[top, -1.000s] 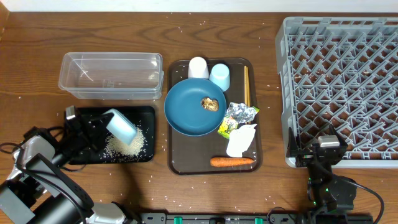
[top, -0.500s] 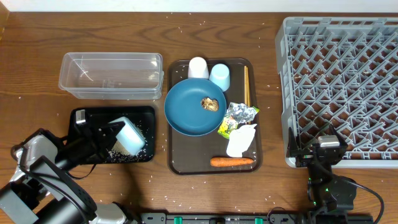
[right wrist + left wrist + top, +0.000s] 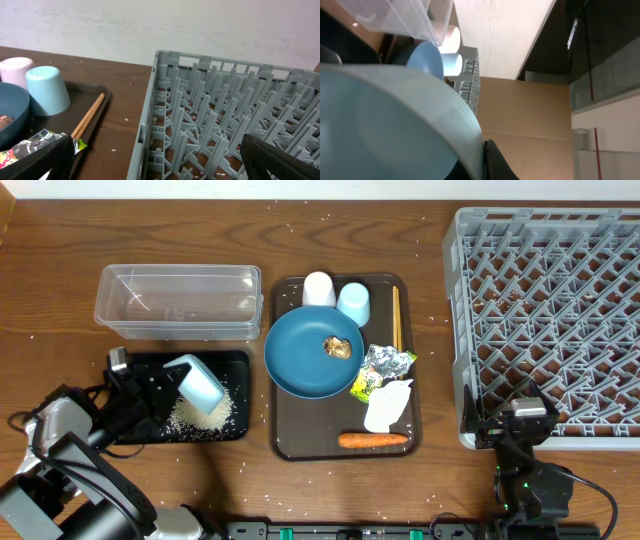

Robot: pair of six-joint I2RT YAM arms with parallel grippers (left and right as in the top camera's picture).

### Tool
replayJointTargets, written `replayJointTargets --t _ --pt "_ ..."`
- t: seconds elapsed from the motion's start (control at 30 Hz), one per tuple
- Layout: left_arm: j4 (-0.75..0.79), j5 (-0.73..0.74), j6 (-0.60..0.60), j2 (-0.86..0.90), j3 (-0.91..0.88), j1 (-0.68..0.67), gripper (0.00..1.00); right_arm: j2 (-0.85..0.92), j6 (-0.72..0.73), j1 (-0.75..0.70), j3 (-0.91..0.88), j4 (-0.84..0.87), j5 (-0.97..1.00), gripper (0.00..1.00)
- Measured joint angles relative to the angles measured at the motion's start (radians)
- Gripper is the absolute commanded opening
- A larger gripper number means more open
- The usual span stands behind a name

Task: Sort waste into correct bins and load items into the dishwasher rack
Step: 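Tilt the bowl with the left gripper, pouring rice onto the black tray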

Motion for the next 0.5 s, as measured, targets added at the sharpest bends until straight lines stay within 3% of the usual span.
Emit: replayJointTargets --t 0.07,0.17,0.27,0.43,0.5 --pt "0.025 0.001 -0.049 0.0 0.003 0.0 0.06 0.0 0.0 0.0 0.0 0.0 0.0 0.99" --pt "-0.092 0.001 -0.122 -0.002 0.004 -0.008 0.06 0.0 0.0 0.0 0.0 0.0 0.0 0.99" --pt "-0.021 0.002 -0.171 -0.004 0.008 -0.02 0.06 0.0 0.0 0.0 0.0 0.0 0.0 0.99" --pt "0.014 -0.008 -0.183 -0.008 0.01 -0.02 0.06 0.0 0.0 0.0 0.0 0.0 0.0 0.99" --pt "-0.05 -0.006 -0.178 -0.008 0.011 -0.023 0.06 0.0 0.0 0.0 0.0 0.0 0.0 0.99"
